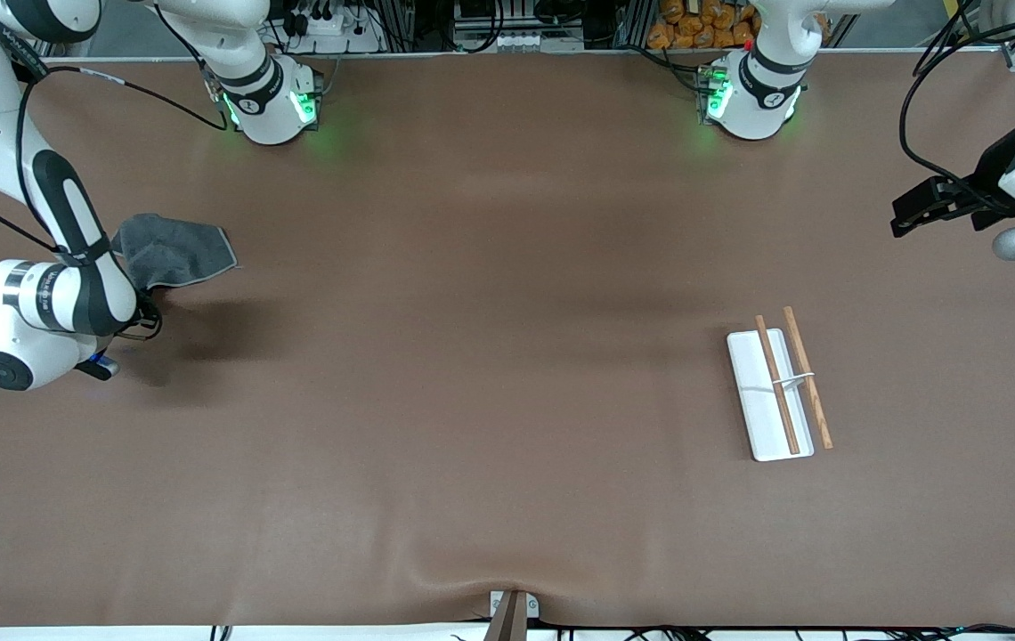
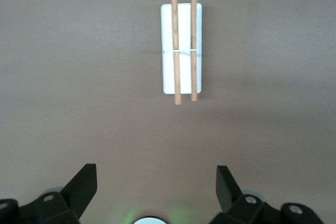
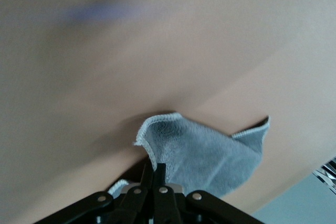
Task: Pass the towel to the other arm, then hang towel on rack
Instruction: 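Lift the towel with the right gripper while the left gripper approaches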
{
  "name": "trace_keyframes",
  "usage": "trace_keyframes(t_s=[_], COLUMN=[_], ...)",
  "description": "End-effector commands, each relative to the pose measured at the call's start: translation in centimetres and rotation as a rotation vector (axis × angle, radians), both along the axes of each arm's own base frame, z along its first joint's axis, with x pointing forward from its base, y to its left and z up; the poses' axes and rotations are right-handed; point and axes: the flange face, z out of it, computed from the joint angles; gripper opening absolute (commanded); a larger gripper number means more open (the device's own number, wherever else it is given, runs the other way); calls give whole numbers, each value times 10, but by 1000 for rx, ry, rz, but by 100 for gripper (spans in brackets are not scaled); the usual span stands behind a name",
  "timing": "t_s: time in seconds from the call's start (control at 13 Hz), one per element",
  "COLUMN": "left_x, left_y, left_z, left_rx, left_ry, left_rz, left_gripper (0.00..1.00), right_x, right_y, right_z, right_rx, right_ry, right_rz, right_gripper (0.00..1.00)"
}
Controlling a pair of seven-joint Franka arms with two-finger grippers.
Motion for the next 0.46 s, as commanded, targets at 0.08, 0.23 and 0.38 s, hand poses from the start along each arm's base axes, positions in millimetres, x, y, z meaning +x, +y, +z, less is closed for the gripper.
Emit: trace_keyframes(t_s=[0.08,0.23,0.38], left_x=[15,15,15], left_y=[-2,-3,-9], left_z=[-14,-16,-17], left_rx=[-60,-59,-61], left_ry=[0,5,8], left_rz=[29,30,38], left_gripper=[100,100,100], right_x=[15,23,34], right_y=[46,77,100], right_z=[73,110,141], right_rx=[54,69,87], right_ry=[-29,-59,-46], right_rz=[8,20,-56], right_gripper=[0,0,0])
